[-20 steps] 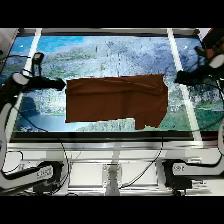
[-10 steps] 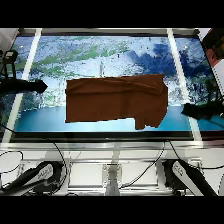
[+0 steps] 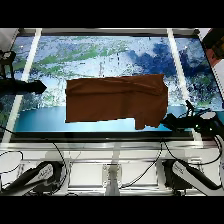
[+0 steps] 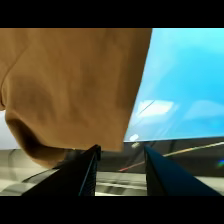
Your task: Fold the clothes and pants, and hang the long-sleeved shirts on hangers.
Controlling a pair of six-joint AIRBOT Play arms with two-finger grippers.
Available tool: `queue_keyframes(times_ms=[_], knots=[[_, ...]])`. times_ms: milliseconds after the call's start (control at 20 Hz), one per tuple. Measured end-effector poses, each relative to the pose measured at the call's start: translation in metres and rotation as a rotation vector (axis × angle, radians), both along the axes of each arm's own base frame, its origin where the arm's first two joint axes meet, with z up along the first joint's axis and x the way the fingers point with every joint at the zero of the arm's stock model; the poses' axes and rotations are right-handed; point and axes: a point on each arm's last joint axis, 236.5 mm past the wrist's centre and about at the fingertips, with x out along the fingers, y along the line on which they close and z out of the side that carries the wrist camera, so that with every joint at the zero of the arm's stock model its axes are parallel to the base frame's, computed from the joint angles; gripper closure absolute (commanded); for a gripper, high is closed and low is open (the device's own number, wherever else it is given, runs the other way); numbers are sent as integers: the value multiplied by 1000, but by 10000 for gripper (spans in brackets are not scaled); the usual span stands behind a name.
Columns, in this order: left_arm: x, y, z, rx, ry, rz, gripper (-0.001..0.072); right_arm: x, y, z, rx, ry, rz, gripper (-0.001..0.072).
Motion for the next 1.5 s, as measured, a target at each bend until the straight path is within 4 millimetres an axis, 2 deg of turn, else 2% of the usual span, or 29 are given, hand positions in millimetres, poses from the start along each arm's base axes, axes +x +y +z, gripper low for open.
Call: queue_keyframes(times_ms=[250, 400, 500, 600, 800, 900, 950, 1000, 1050, 1150, 1300, 1500], knots=[[-1, 0, 0, -1, 3, -1, 17, 8, 19, -16, 117, -1, 7, 374], [-1, 0, -1, -2, 6, -1, 19, 13, 25, -20, 156, -26, 33, 406], [-5, -2, -4, -8, 26, -8, 160, 16, 26, -22, 160, -47, 49, 407], [-11, -2, -9, -16, 50, -6, 171, 15, 26, -24, 159, -56, 69, 408], [-31, 3, -39, -70, 137, 41, 171, 10, 22, -29, 128, -52, 110, 413], [-45, -5, -61, -127, 194, 58, 171, 10, 22, -30, 127, -52, 110, 413], [-53, -10, -72, -157, 222, 64, 171, 10, 22, -30, 128, -52, 111, 460], [-62, -16, -84, -187, 256, 68, 171, 9, 22, -31, 124, -50, 115, 590], [-71, -22, -95, -213, 285, 71, 171, 8, 19, -33, 109, -48, 124, 644], [-88, -33, -114, -256, 338, 71, 171, 3, 18, -33, 100, -39, 148, 704], [-104, -45, -135, -308, 383, 86, 171, -1, 18, -30, 91, -40, 170, 704], [-108, -55, -149, -365, 375, 126, 171, -1, 18, -27, 88, -50, 174, 704]])
